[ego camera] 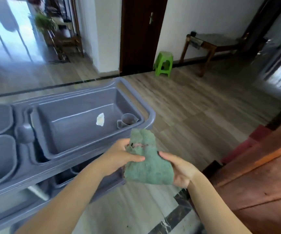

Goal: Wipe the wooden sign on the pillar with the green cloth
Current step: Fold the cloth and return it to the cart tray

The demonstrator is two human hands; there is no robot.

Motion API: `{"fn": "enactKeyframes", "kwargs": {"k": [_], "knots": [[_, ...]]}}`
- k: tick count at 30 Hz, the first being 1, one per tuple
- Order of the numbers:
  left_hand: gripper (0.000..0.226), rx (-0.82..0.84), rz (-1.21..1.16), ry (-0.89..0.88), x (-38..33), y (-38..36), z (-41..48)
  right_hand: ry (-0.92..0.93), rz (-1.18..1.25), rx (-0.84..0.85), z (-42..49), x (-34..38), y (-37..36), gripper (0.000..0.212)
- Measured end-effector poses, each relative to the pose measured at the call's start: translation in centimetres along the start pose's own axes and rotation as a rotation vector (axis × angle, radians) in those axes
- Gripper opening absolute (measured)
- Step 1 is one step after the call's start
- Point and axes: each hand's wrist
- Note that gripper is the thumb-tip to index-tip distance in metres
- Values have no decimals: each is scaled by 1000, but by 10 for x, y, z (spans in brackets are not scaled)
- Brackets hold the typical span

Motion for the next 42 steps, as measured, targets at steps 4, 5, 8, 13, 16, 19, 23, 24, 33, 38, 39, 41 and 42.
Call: {"fn": "enactKeyframes", "kwargs": {"k": [4,5,8,13,16,19,23,24,33,38,39,41,42], "knots": [[24,-371,49,-64,1,51,-9,222,3,-83,56,12,-45,30],[20,-428,0,-66,4,61,-12,276,-30,-142,71,14,-56,24],[34,-509,-132,-46,13,90,-13,296,-84,-173,112,20,-79,19],[90,-420,-186,-93,8,147,-5,263,-139,55,165,47,-86,92],[81,-505,241,-177,-4,176,12,291,-412,112,197,75,-94,89],[45,-626,684,-276,-15,197,32,455,-869,-17,226,105,-110,47],[26,-707,459,-136,-30,232,65,411,-811,-40,279,152,-120,15],[17,-679,252,-59,-31,242,74,295,-650,38,293,160,-123,10],[26,-906,-477,294,10,283,129,-242,-286,17,409,157,-123,41],[21,-1040,-369,310,31,307,141,-203,-390,-51,452,144,-123,38],[18,-1058,-329,326,36,311,145,-196,-426,-78,459,139,-124,38],[15,-1088,-250,365,49,322,153,-202,-484,-129,473,127,-126,40],[16,-1104,-215,385,57,328,157,-207,-509,-151,479,121,-126,40]]}}
Point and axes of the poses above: each hand's wrist, its own z-axis towards the middle knuckle, its own y-axis out of the back of the hand, x = y × z, and after that the axes turned 5 degrees about -y, right-handed
